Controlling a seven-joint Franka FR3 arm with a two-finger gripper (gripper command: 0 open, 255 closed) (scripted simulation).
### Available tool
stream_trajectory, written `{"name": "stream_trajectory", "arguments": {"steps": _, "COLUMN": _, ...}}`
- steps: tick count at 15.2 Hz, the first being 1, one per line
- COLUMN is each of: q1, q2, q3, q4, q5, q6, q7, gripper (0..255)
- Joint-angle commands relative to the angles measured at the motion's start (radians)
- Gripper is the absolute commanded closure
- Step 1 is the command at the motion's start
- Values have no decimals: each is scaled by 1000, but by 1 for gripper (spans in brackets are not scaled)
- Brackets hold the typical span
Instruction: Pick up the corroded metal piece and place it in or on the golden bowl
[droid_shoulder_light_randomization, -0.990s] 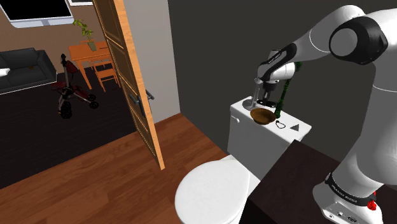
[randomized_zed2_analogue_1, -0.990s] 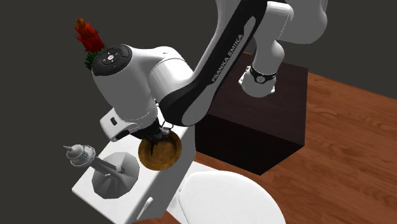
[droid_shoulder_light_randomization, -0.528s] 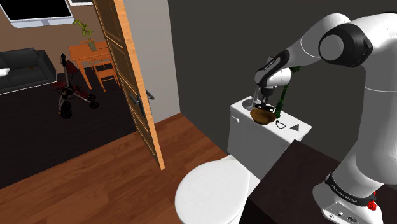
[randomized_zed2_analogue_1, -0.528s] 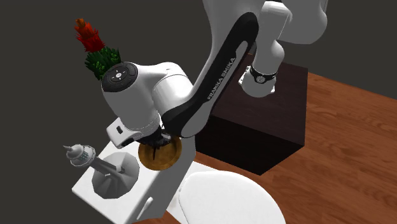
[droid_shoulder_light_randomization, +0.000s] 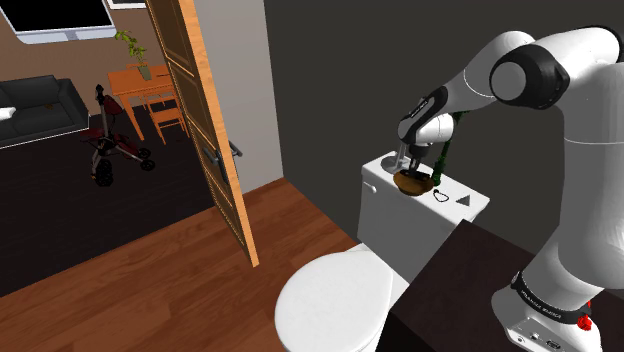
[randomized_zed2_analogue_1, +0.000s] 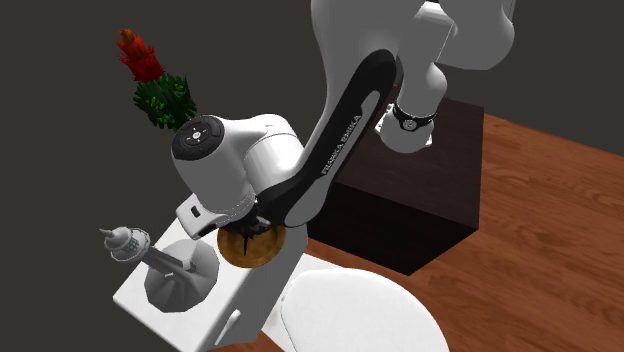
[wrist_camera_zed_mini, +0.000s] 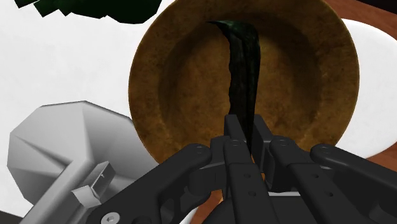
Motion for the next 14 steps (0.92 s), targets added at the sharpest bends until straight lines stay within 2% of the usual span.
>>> {"name": "stream_trajectory", "arguments": {"steps": 1, "q1": 0, "q2": 1, "q3": 1, "q4": 0, "q5": 1, "q6": 1, "q7": 0, "gripper": 255}}
{"name": "stream_trajectory", "arguments": {"steps": 4, "q1": 0, "q2": 1, "q3": 1, "q4": 0, "q5": 1, "q6": 1, "q7": 0, "gripper": 255}}
{"name": "stream_trajectory", "arguments": {"steps": 5, "q1": 0, "q2": 1, "q3": 1, "q4": 0, "q5": 1, "q6": 1, "q7": 0, "gripper": 0}}
{"name": "stream_trajectory", "arguments": {"steps": 10, "q1": 0, "q2": 1, "q3": 1, "q4": 0, "q5": 1, "q6": 1, "q7": 0, "gripper": 0}}
{"name": "stream_trajectory", "arguments": {"steps": 14, "q1": 43, "q2": -104, "q3": -53, "q4": 0, "q5": -79, "q6": -94, "q7": 54, "gripper": 0}}
